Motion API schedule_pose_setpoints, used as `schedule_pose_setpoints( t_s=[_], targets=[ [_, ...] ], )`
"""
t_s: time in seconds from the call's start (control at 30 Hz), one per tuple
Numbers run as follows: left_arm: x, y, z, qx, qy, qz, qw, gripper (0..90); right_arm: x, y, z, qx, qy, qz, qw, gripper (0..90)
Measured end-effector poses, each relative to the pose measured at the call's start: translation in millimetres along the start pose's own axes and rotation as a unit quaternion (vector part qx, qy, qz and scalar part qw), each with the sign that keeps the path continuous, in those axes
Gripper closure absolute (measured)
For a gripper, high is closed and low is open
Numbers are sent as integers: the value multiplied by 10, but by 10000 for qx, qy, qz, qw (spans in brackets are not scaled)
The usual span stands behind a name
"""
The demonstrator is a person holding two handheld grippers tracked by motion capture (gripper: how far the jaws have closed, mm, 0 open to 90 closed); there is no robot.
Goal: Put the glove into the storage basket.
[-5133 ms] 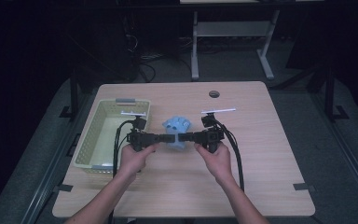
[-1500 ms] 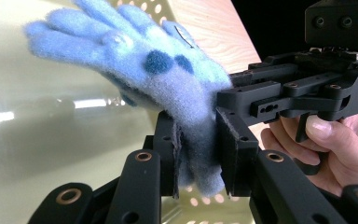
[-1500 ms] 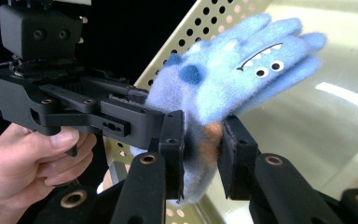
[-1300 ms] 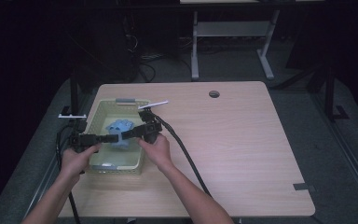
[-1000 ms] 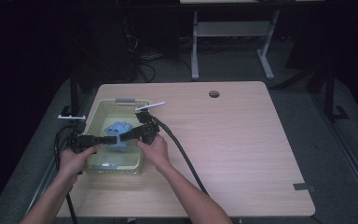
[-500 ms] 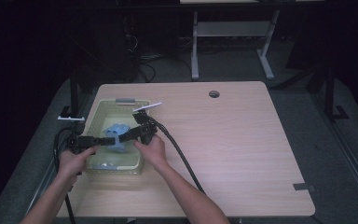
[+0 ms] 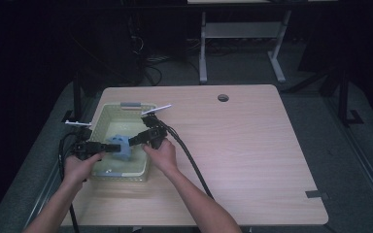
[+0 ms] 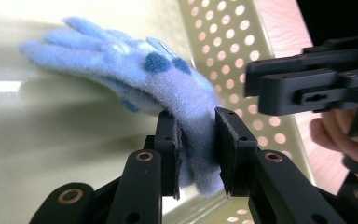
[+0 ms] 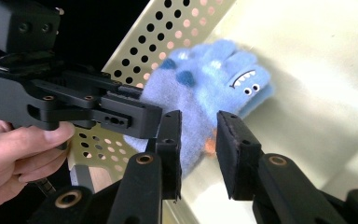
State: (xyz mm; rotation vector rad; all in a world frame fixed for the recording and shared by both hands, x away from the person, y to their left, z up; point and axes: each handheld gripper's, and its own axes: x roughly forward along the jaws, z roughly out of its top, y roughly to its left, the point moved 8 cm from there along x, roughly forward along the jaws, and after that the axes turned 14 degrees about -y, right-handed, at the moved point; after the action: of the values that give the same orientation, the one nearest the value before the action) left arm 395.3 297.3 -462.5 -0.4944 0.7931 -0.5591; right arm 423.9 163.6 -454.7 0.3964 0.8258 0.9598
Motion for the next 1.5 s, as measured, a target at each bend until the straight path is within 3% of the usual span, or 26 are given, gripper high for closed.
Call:
schedule_pose_setpoints(
  t_s=[0.07, 0.2, 0.33, 0.37, 0.5, 0.57, 0.63, 0.73, 0.83, 1.03, 1.13, 1.23, 1.47, 1.5],
  targets=[
    [10, 14, -2, 104, 70, 178, 9998, 713, -27, 6, 14, 31, -25, 2, 10000, 704],
    [32, 36, -17, 154, 225, 338, 9991, 713, -67, 8, 16, -6, -34, 34, 10000, 700],
    [80, 45, -50, 298, 516, 558, 9967, 711, -118, 30, 18, -40, -66, 54, 10000, 700],
    [105, 63, -57, 434, 671, 666, 9946, 710, -145, 39, 27, -59, -92, 66, 9999, 699],
    [172, 78, -76, 495, 886, 1031, 9895, 706, -190, 61, 35, -87, -120, 90, 9998, 695],
    [179, 94, -85, 543, 1009, 1103, 9873, 699, -210, 65, 34, -125, -126, 91, 9998, 693],
    [189, 101, -76, 457, 949, 1137, 9879, 679, -224, 64, 29, -132, -132, 94, 9998, 691],
    [148, 132, -63, 461, 952, 1214, 9869, 612, -243, 59, 24, -111, -155, 97, 9998, 688],
    [134, 123, -34, 397, 812, 1205, 9886, 571, -256, 54, 26, -112, -170, 83, 9998, 678],
    [40, 119, 100, 552, 588, 1304, 9882, 582, -292, 52, 40, -138, -219, 77, 9996, 667],
    [32, 97, 132, 662, 513, 1371, 9870, 653, -318, 46, 46, -136, -225, 54, 9996, 659],
    [77, 88, 114, 701, 627, 1328, 9867, 699, -345, 45, 54, -117, -254, 68, 9996, 659],
    [183, 128, 83, 655, 805, 1412, 9845, 708, -400, 29, 65, -152, -304, 61, 9994, 660],
    [203, 160, 73, 640, 873, 1492, 9829, 708, -407, 28, 63, -158, -299, 65, 9994, 660]
  ],
)
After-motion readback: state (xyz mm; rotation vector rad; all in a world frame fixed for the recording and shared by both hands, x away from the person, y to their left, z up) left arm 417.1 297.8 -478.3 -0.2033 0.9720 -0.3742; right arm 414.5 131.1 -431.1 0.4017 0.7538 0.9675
